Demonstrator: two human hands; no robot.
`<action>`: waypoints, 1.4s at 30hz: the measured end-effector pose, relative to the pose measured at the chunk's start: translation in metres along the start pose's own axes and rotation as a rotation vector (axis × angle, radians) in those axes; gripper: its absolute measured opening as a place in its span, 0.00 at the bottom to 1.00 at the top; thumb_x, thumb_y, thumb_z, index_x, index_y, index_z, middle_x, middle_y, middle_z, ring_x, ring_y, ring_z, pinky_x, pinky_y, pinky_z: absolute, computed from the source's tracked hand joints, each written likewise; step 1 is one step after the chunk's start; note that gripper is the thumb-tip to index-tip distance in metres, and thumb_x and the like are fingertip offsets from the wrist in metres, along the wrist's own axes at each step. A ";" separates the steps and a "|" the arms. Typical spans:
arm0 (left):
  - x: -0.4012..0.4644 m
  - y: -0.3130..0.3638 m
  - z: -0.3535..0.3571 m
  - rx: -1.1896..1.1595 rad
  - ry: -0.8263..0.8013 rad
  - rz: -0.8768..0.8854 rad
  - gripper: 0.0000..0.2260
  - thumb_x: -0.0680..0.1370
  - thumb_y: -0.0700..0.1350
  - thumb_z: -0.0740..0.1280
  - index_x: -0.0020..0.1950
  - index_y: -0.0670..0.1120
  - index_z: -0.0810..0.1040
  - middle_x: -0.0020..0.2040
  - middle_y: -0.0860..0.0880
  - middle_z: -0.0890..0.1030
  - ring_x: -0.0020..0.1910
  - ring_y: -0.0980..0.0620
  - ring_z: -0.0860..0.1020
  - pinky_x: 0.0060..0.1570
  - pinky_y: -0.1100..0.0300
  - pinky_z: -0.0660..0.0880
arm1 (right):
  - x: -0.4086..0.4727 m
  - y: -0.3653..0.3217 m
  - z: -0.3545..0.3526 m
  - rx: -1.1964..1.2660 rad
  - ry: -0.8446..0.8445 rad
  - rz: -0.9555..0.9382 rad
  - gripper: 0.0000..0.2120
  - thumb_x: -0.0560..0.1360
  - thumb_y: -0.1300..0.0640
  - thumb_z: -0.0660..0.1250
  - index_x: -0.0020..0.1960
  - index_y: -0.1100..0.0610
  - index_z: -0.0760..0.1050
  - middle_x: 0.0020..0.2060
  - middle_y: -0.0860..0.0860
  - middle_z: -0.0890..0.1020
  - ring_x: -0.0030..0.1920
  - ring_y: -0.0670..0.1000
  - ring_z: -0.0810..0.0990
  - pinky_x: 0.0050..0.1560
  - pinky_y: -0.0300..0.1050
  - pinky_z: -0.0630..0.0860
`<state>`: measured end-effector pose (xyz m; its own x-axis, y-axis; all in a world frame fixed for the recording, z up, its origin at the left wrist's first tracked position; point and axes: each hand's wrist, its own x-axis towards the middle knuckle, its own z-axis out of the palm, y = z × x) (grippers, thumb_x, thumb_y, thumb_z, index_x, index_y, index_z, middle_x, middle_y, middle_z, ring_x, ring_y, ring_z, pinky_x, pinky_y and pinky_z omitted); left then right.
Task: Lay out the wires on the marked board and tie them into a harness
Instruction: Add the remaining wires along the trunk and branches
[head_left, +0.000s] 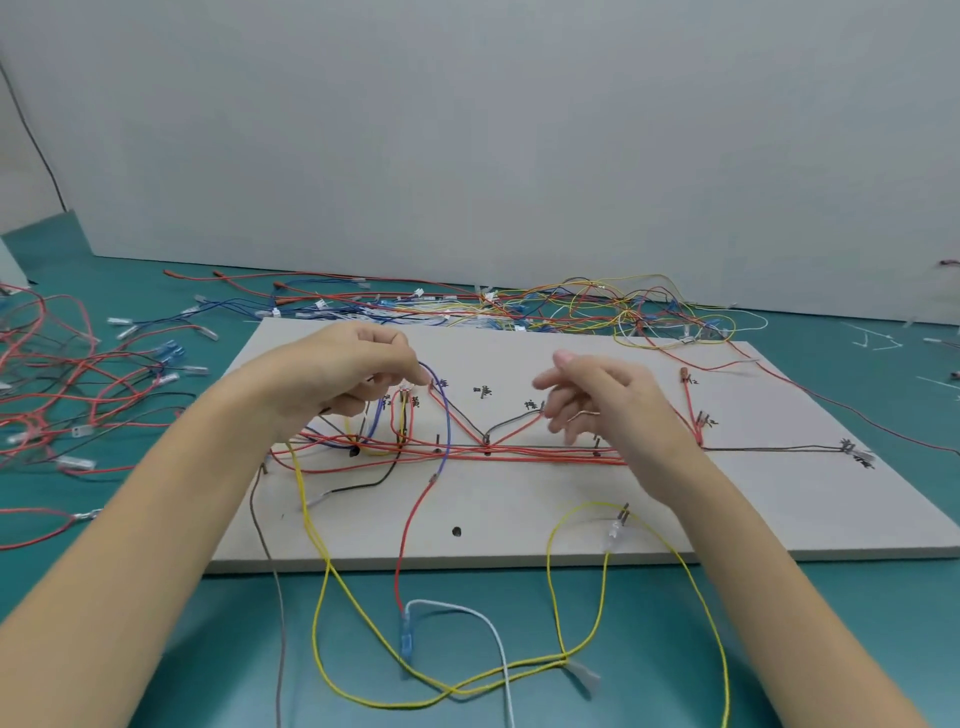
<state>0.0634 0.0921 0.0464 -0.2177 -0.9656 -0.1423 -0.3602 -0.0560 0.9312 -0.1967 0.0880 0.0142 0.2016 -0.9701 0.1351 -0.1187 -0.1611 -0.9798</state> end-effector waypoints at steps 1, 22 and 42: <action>0.000 0.000 -0.001 0.002 0.001 0.003 0.19 0.73 0.39 0.70 0.25 0.49 0.67 0.24 0.53 0.64 0.24 0.54 0.55 0.24 0.63 0.50 | -0.002 -0.005 0.010 0.019 -0.083 0.041 0.18 0.78 0.45 0.64 0.45 0.59 0.83 0.34 0.55 0.82 0.34 0.52 0.80 0.32 0.40 0.75; -0.025 -0.049 -0.109 0.521 0.026 -0.246 0.36 0.45 0.77 0.73 0.43 0.55 0.84 0.38 0.51 0.85 0.33 0.55 0.82 0.30 0.63 0.71 | -0.014 -0.023 0.078 0.709 -0.511 0.394 0.12 0.78 0.55 0.60 0.53 0.59 0.80 0.29 0.48 0.76 0.21 0.44 0.64 0.21 0.35 0.57; -0.040 -0.097 -0.149 0.080 0.045 -0.229 0.17 0.62 0.42 0.77 0.51 0.48 0.86 0.52 0.44 0.85 0.37 0.57 0.81 0.34 0.66 0.79 | -0.012 -0.054 0.031 0.485 -0.450 0.387 0.15 0.68 0.55 0.70 0.53 0.58 0.83 0.25 0.44 0.67 0.20 0.42 0.63 0.16 0.32 0.58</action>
<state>0.2416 0.0980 0.0118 -0.0820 -0.9405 -0.3299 -0.4663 -0.2563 0.8467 -0.1630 0.1143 0.0605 0.6214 -0.7569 -0.2024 0.1575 0.3738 -0.9140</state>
